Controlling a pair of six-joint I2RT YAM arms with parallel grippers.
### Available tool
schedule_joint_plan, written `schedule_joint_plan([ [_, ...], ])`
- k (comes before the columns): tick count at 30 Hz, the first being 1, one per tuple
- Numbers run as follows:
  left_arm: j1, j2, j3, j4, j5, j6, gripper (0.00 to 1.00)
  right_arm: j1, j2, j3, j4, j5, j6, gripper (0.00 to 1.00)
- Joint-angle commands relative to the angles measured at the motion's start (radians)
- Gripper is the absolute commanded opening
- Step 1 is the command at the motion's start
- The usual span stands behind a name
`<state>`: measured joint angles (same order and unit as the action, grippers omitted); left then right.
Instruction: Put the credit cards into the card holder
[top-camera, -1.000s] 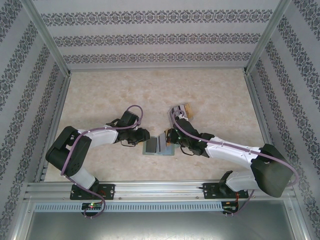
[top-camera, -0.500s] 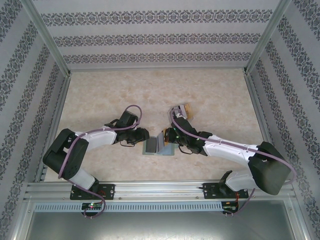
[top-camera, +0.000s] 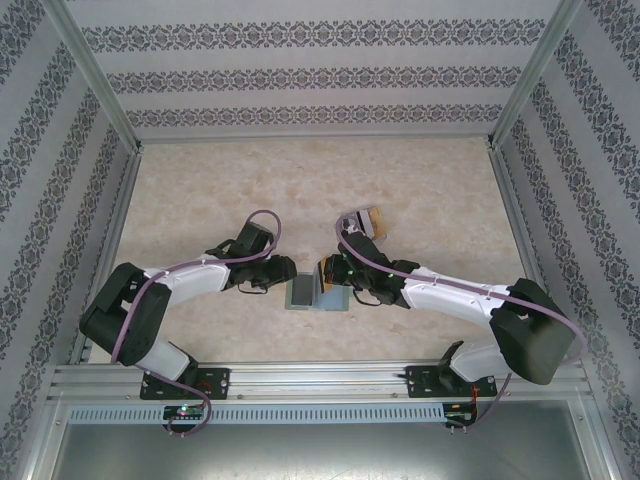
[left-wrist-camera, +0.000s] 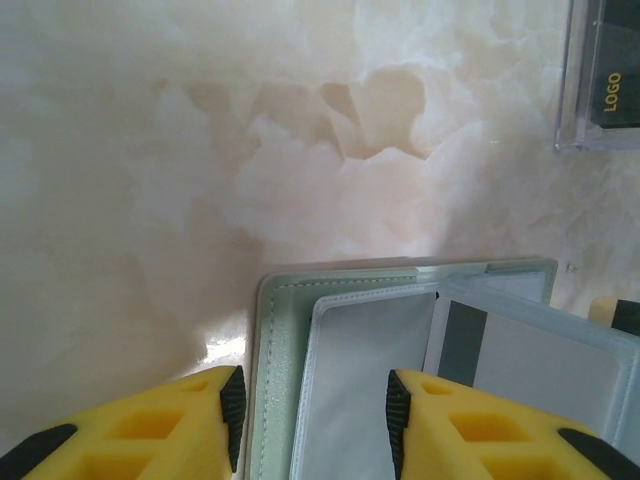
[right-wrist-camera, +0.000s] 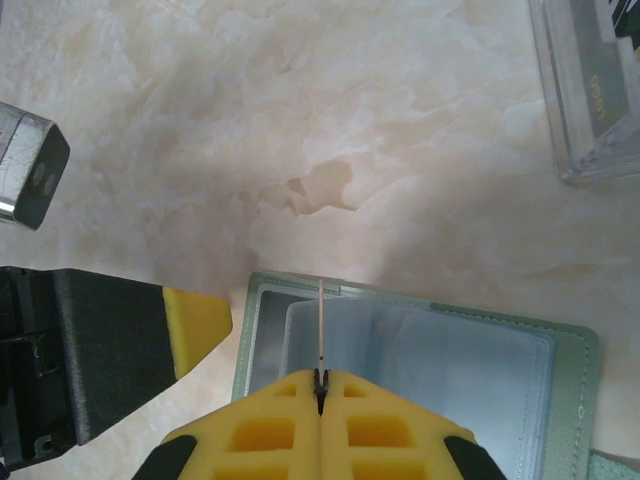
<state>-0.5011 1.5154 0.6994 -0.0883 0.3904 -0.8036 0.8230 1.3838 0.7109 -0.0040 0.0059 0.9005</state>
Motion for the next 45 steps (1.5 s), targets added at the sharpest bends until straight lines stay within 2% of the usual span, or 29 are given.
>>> schedule_joint_plan([
  [1,0.007,-0.033,-0.008,-0.035,-0.024,0.012,0.44,0.01,-0.007,0.012,-0.02,0.023,0.021,0.0],
  [8,0.007,-0.034,-0.008,-0.034,-0.028,0.01,0.45,0.002,-0.048,-0.01,-0.064,0.064,0.024,0.0],
  [15,0.007,-0.081,-0.022,-0.069,-0.102,0.001,0.57,-0.005,-0.161,-0.029,-0.171,0.178,0.009,0.0],
  [20,0.007,-0.063,-0.026,-0.035,-0.058,0.007,0.55,0.017,-0.219,-0.073,-0.094,0.174,0.022,0.0],
  [29,0.007,0.009,-0.015,0.013,0.061,0.005,0.48,0.083,-0.01,-0.114,0.217,0.082,0.171,0.0],
  [38,0.007,0.028,-0.036,0.015,0.084,0.004,0.46,0.096,0.07,-0.163,0.259,0.087,0.255,0.0],
  [45,0.006,0.082,-0.028,0.033,0.104,-0.005,0.42,0.094,0.16,-0.19,0.402,0.024,0.289,0.0],
])
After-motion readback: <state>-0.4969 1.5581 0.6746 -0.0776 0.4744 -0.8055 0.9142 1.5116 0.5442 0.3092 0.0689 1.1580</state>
